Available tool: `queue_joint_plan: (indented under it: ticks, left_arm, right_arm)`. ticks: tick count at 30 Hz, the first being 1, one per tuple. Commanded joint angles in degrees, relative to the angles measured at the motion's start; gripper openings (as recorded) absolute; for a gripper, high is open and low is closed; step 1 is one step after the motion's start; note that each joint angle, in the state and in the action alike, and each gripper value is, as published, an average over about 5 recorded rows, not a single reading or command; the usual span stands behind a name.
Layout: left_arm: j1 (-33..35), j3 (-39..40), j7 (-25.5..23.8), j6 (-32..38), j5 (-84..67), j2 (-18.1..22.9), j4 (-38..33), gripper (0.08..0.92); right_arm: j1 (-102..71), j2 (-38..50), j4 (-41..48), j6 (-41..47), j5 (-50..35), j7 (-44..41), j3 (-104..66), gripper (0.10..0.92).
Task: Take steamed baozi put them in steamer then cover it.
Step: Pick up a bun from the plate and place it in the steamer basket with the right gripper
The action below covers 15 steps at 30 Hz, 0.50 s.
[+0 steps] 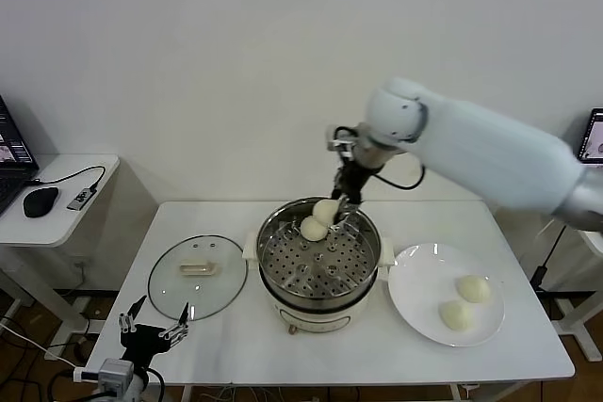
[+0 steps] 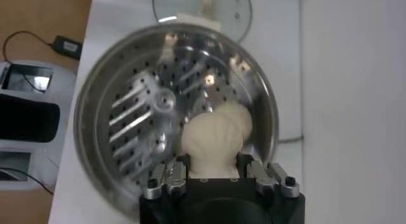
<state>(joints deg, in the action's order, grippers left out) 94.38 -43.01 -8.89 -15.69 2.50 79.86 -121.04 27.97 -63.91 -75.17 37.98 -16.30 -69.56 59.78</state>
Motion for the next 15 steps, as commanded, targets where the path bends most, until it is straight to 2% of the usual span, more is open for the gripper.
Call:
queue_joint_plan:
  ticks: [1,15]
  left_arm:
    - [-0.5,-0.3,0.0,0.0,-0.6,-0.2,0.6,0.823]
    - [-1.2,-0.4,0.1,0.1,-1.3,-0.5,2.1,0.823]
  right_arm:
    - [-3.9,-10.5,6.4,0.8,0.5,1.3,2.0,0.475]
    - [-10.0,-13.7,11.3,0.4,4.3,3.1,0.4,0.475]
